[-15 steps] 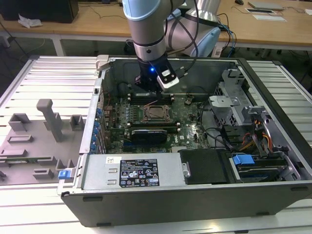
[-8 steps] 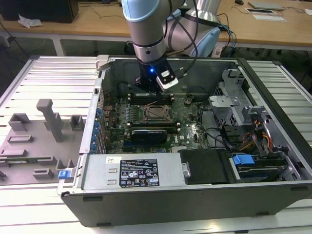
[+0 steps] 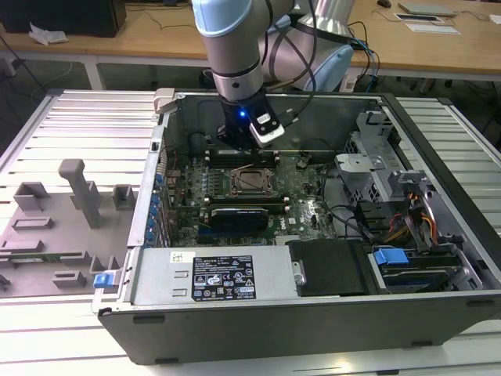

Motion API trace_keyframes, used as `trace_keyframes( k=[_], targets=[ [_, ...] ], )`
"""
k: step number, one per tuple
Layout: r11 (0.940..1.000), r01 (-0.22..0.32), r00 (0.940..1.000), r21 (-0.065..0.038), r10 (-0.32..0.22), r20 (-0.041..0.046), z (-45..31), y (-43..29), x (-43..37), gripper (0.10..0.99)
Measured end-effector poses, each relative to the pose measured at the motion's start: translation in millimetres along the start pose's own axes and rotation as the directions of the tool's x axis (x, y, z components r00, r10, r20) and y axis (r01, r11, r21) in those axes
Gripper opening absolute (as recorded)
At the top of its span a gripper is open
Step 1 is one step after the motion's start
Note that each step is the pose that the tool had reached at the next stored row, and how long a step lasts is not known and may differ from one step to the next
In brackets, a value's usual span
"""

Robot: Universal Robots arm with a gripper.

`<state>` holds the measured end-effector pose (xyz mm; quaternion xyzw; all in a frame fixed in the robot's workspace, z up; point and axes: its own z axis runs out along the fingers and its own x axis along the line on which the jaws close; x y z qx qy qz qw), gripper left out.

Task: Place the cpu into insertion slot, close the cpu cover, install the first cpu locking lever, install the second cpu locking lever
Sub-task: 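Install the first cpu locking lever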

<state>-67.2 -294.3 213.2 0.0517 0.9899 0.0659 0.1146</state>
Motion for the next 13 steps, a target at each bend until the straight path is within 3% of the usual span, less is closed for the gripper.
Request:
trace_keyframes(
  k=[13],
  targets=[
    [0.9975,-0.068,0.9976,0.017,0.068,0.0109,6.2,6.4,2.1,0.106]
  ],
)
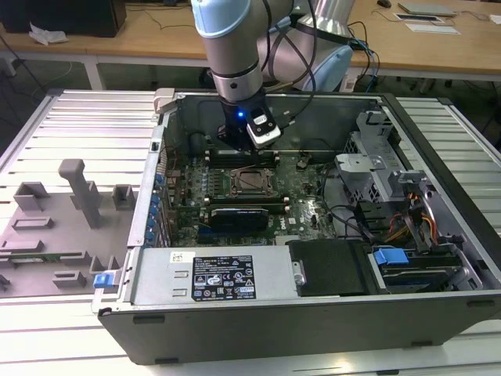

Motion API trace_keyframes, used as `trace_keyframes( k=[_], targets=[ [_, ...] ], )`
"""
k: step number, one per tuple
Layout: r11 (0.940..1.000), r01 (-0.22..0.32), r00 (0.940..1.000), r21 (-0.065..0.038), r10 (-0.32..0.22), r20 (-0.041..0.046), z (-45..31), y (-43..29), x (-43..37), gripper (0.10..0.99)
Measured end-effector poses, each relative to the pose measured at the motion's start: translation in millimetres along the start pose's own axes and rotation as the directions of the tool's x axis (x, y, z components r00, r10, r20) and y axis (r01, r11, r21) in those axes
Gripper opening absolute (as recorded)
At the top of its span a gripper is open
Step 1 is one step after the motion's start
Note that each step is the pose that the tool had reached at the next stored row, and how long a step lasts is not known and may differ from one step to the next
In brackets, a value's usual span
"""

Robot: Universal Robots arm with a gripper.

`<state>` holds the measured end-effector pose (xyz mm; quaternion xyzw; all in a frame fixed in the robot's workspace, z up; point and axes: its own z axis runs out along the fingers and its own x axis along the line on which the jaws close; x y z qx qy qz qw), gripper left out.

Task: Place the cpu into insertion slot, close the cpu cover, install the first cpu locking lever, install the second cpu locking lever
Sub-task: 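Install the first cpu locking lever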

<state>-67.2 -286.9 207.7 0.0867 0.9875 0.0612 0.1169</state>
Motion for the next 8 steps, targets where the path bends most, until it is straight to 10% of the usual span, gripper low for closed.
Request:
trace_keyframes(
  k=[8],
  targets=[
    [0.9992,-0.037,0.9993,0.014,0.037,0.0067,4.3,-0.2,1.1,0.106]
  ],
)
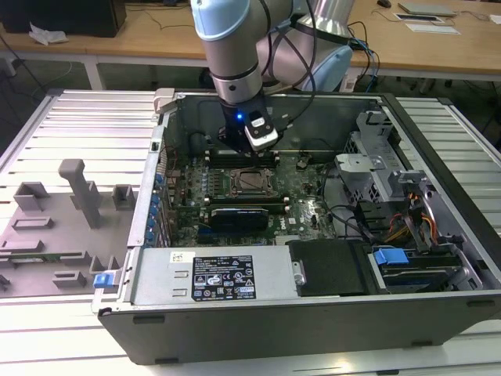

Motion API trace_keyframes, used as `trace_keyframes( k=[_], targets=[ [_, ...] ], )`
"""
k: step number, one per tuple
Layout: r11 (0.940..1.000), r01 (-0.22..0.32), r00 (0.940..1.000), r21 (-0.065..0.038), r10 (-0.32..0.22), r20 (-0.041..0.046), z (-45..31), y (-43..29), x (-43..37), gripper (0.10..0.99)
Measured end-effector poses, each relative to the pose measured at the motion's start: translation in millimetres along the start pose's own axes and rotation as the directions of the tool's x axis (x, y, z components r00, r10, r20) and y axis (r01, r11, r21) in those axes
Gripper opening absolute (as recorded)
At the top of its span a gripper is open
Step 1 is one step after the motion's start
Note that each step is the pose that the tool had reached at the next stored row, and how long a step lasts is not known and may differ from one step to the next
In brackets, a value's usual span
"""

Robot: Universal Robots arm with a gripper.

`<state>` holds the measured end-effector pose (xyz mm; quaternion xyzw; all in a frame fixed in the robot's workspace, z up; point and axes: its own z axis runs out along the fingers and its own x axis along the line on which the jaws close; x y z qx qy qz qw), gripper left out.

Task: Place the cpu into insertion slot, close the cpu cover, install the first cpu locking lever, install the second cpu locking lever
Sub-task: 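Install the first cpu locking lever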

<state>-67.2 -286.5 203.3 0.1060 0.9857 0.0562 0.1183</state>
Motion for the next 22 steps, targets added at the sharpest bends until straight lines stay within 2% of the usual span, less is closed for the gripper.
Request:
trace_keyframes(
  k=[9,22],
  targets=[
    [0.9998,-0.022,0.9998,0.005,0.022,0.0033,6.0,-0.8,1.3,0.106],
    [0.9997,-0.023,0.9997,0.006,0.023,0.0034,6.0,-5.6,0.3,0.106]
  ],
)
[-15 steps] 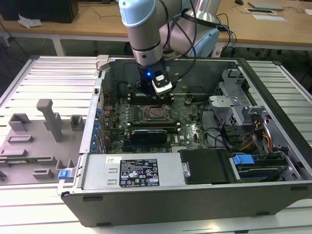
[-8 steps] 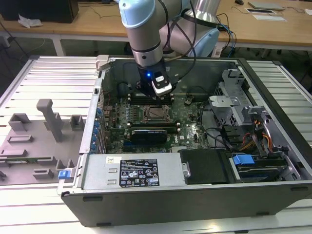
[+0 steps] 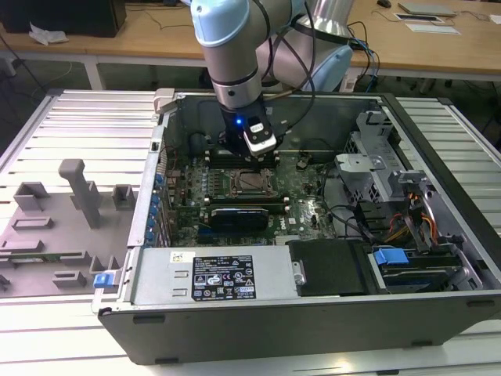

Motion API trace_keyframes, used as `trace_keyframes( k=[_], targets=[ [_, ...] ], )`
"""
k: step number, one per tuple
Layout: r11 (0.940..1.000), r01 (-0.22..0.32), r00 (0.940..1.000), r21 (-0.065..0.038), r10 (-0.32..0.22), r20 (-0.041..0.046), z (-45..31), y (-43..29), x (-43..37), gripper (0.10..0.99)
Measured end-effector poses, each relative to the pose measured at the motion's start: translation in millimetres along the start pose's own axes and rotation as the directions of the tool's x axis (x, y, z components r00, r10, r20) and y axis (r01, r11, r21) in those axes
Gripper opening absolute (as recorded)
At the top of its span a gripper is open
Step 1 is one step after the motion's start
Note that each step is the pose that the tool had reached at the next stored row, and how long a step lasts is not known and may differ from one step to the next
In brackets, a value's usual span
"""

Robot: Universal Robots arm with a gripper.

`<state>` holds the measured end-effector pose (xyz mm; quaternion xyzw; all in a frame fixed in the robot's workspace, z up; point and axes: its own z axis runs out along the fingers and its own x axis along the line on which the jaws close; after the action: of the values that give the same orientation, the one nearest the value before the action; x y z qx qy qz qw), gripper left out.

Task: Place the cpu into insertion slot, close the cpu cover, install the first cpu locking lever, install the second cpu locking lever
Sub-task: 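Install the first cpu locking lever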

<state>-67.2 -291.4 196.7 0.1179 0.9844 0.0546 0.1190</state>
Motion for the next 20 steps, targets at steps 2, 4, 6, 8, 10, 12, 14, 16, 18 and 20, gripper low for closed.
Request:
trace_keyframes(
  k=[2,4,6,8,10,12,14,16,18,20],
  targets=[
    [1.0000,0.000,1.0000,0.000,0.000,0.0002,0.0,-1.1,-0.3,0.106],
    [1.0000,0.000,1.0000,0.000,0.000,0.0000,-0.1,-1.2,-0.3,0.106],
    [1.0000,0.000,1.0000,0.000,0.000,0.0000,-0.1,-1.3,-0.3,0.106],
    [1.0000,0.000,1.0000,0.000,0.000,-0.0001,-0.2,-1.3,-0.3,0.106],
    [1.0000,0.000,1.0000,0.000,0.000,-0.0001,-0.1,-1.3,-0.3,0.106],
    [1.0000,0.000,1.0000,0.000,0.000,0.0001,-2.2,-1.0,-0.8,0.106],
    [1.0000,0.000,1.0000,0.000,0.000,-0.0001,-5.0,-0.6,-1.4,0.106],
    [1.0000,0.000,1.0000,0.000,0.000,-0.0001,-9.4,0.0,-2.4,0.106],
    [1.0000,0.000,1.0000,0.000,0.000,0.0002,-12.9,0.5,-3.3,0.106],
    [1.0000,0.001,1.0000,0.005,-0.001,0.0013,-15.8,0.9,-3.9,0.106]
  ],
)
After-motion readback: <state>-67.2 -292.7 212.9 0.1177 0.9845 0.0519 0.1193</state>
